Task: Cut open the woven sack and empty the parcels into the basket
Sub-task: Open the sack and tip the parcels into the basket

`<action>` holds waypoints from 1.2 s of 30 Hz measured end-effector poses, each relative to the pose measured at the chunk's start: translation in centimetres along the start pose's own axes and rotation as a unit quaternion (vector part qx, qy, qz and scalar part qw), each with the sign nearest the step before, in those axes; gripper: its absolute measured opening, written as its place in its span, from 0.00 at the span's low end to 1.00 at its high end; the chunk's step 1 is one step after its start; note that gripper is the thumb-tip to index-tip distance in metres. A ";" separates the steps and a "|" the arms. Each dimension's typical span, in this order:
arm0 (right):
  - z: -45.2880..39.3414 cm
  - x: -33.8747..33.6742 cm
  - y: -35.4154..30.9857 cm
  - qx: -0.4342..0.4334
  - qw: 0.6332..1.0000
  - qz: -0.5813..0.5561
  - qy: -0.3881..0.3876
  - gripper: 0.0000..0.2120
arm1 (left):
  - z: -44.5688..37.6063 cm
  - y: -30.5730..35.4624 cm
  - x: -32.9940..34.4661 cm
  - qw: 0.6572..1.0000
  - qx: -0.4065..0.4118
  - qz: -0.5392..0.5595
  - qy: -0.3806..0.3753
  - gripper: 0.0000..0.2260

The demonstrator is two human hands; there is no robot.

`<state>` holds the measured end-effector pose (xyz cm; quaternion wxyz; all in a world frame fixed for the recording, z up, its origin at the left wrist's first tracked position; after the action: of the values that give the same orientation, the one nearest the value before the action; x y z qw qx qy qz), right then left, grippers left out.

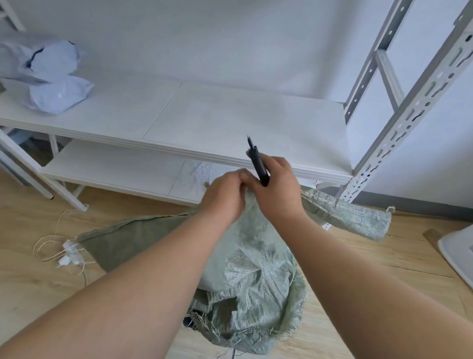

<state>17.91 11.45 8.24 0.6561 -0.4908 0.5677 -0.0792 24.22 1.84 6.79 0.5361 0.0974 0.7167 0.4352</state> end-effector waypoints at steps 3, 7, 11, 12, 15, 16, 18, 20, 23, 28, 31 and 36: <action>0.0 -0.4 1.1 0.024 0.999 0.043 -0.005 0.21 | 0.2 -0.7 -0.7 0.999 -0.019 0.021 0.047 0.11; 0.7 -0.5 3.9 0.099 0.987 0.126 -0.032 0.11 | 0.1 -1.9 -1.5 0.998 -0.026 0.018 0.049 0.09; 0.2 -1.1 5.0 0.145 0.981 0.121 0.046 0.06 | 0.1 -3.5 -2.0 0.977 -0.077 -0.169 -0.101 0.12; -0.1 -1.5 5.1 0.146 0.979 0.129 0.059 0.05 | 0.1 -4.2 -2.4 0.959 -0.116 -0.218 -0.136 0.14; -0.8 -2.4 5.3 0.157 0.974 0.156 0.049 0.04 | 0.0 -5.6 -3.3 0.911 -0.215 -0.298 -0.187 0.22; -0.9 -2.6 5.3 0.163 0.973 0.156 0.040 0.04 | -0.2 -5.6 -3.6 0.916 -0.232 -0.286 -0.160 0.23; -1.2 -2.6 4.7 0.160 0.977 0.134 0.034 0.05 | -0.7 -5.0 -4.4 0.951 -0.225 -0.209 -0.029 0.17; -1.4 -2.2 3.7 0.126 0.988 0.072 0.053 0.05 | -0.8 -4.1 -4.6 0.972 -0.136 -0.153 0.114 0.11; -1.5 -1.2 3.1 0.086 0.994 0.068 -0.025 0.05 | -0.1 -3.6 -2.6 0.973 -0.038 -0.225 -0.012 0.09; -0.9 -1.5 4.5 0.130 0.986 0.044 0.094 0.05 | 0.4 -4.8 -4.0 0.972 -0.036 -0.114 0.203 0.10; -1.0 -1.1 5.3 0.153 0.986 0.051 -0.039 0.06 | 0.1 -5.9 -3.8 0.977 -0.072 -0.199 0.035 0.10; 0.1 0.3 5.2 0.139 0.986 0.034 -0.083 0.11 | 0.7 -5.8 -3.2 0.986 -0.151 -0.061 0.035 0.10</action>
<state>15.76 13.87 4.21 0.7649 -0.3800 0.5115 -0.0940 28.00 -3.24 4.67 0.5447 -0.0437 0.6655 0.5084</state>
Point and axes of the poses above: each hand's wrist, its own z-axis away from the middle knuckle, its own x-axis out of the palm, y = z × x, the point moved 1 cm from there along -z, towards the middle knuckle, and after that the axes turned 8 degrees about z, right-handed, at the moved point
